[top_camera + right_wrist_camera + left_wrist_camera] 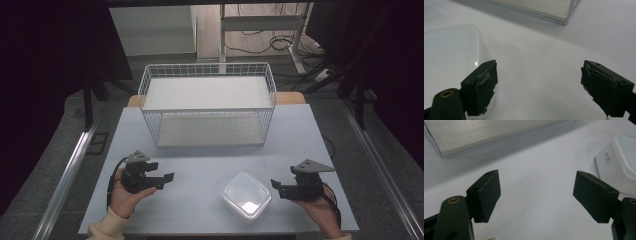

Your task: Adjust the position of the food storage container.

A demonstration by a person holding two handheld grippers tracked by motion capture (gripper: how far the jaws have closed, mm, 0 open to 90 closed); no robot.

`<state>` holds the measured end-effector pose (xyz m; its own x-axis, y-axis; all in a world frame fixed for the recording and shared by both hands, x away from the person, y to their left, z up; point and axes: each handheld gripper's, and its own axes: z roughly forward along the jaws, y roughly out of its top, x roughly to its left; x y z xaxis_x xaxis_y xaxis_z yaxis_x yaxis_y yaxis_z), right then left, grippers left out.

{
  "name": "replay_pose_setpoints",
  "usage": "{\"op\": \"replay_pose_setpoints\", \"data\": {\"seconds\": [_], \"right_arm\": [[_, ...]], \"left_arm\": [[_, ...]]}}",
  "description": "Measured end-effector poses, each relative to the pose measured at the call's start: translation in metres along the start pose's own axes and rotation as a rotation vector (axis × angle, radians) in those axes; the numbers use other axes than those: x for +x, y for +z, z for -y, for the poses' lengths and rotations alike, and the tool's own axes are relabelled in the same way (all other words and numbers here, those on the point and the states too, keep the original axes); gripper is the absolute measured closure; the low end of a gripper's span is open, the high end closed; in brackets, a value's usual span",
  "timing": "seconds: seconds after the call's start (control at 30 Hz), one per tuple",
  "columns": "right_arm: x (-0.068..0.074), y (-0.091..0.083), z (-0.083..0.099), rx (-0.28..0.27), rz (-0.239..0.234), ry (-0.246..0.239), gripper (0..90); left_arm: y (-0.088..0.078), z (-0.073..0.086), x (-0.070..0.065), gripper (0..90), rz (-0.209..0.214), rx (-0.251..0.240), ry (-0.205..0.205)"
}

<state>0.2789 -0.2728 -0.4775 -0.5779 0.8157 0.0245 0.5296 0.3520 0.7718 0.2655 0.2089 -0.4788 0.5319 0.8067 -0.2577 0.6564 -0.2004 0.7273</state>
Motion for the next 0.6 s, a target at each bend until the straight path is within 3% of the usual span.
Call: {"op": "replay_pose_setpoints", "data": {"seconds": [0.6], "right_arm": [[-0.0029,-0.0033,-0.0013,0.000,-0.002,0.017,17.2]], "left_arm": [[-0.0008,-0.0005,0.0016,21.5,0.009,0.000,-0.003]]}}
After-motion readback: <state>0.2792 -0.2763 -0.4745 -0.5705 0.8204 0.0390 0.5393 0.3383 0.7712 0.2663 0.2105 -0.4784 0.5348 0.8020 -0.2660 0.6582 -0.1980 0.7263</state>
